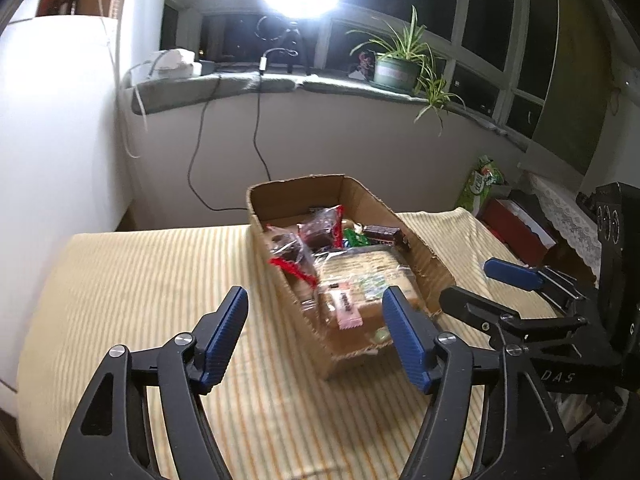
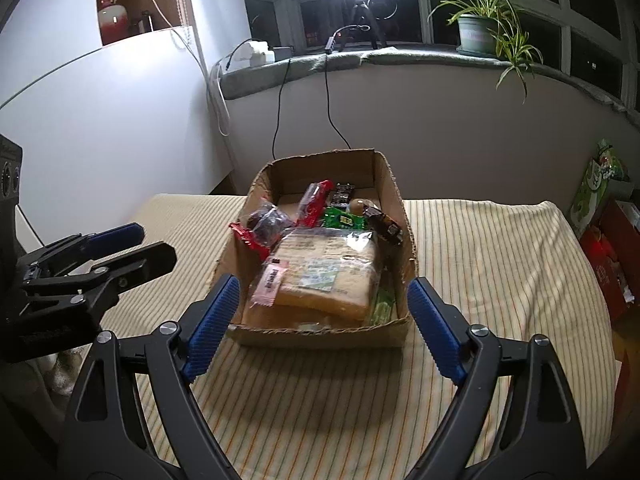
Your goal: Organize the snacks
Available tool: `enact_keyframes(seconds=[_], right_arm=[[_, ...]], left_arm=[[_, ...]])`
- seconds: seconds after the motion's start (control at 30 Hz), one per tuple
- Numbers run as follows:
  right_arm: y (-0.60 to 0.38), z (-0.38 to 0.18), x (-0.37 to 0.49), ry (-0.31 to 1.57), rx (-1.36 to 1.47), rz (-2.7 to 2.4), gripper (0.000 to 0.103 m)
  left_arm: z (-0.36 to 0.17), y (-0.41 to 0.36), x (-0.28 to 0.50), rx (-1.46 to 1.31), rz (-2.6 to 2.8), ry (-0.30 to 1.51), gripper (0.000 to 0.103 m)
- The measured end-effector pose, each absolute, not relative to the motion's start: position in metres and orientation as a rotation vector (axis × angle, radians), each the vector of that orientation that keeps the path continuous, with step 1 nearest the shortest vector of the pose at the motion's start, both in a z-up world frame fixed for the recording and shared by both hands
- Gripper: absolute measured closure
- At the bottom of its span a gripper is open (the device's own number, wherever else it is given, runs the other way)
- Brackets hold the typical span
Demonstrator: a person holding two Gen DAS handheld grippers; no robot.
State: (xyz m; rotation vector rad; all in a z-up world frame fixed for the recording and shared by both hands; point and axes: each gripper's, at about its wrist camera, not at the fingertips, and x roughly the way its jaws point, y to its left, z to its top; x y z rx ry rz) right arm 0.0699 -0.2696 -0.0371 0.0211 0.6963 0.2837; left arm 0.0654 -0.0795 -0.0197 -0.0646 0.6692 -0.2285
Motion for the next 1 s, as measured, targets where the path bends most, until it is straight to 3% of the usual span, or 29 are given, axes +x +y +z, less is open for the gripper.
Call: enact_keyframes(seconds=[0.43, 0.53, 1.0], right_arm=[[-0.252, -0.028, 0.035, 0.666, 0.010, 0.294, 0.009], [-0.249, -0.027, 0.030, 0.660, -0.002, 0.294, 0.009], [-0.238, -0.026, 0.021, 0.659, -0.022, 0.297, 0.009]], left_arm=[[-0.010, -0.070, 0.021, -0.055, -0.155, 0.625, 0.031], [-0.012, -0.066, 0.016, -0.061, -0.139, 0.628, 0.025], [-0.011, -0.056, 0.004, -0.060, -0.078, 0.612, 0.025]])
